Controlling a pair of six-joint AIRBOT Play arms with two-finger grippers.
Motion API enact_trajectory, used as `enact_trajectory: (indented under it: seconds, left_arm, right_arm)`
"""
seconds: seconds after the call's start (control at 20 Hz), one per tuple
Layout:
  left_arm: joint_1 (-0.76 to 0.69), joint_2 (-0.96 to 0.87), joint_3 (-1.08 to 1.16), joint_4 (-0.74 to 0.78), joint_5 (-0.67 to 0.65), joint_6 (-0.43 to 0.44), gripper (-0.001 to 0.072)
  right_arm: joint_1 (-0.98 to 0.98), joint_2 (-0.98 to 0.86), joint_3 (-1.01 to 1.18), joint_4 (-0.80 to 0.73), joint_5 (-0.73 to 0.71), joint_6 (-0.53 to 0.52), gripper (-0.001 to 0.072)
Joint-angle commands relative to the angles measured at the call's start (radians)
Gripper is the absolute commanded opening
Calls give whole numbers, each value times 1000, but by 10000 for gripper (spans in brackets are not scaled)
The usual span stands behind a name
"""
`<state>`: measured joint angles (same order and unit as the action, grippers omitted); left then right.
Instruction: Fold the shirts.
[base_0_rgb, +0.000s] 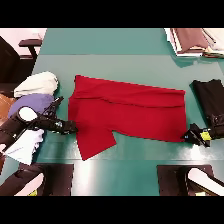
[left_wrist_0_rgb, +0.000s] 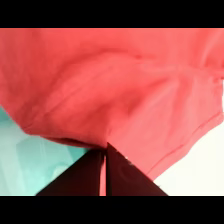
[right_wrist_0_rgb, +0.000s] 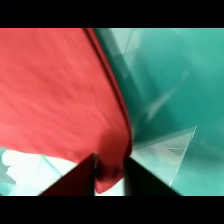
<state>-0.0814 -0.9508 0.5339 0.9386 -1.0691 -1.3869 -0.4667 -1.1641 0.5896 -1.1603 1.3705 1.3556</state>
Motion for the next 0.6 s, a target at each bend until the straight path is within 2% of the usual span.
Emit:
enact_trajectory:
  seconds: [0.0,0.05,0.25,0.45,0.55]
  left_arm:
    - [0,9,13,47,-60,0,24]
    - [0,31,27,84,-91,-14,23]
    - [0,232,39,189,-246,-114,24]
    - [0,410,62,182,-475,-190,24]
    - [0,412,112,184,-476,-192,23]
  right_arm:
    - [93,-22,29,6,-47,-3,55]
    - [110,-21,48,5,-30,-3,20]
    - [154,84,96,-63,51,-3,19]
    - [164,280,135,-205,216,23,18]
    - [164,343,164,-202,230,36,18]
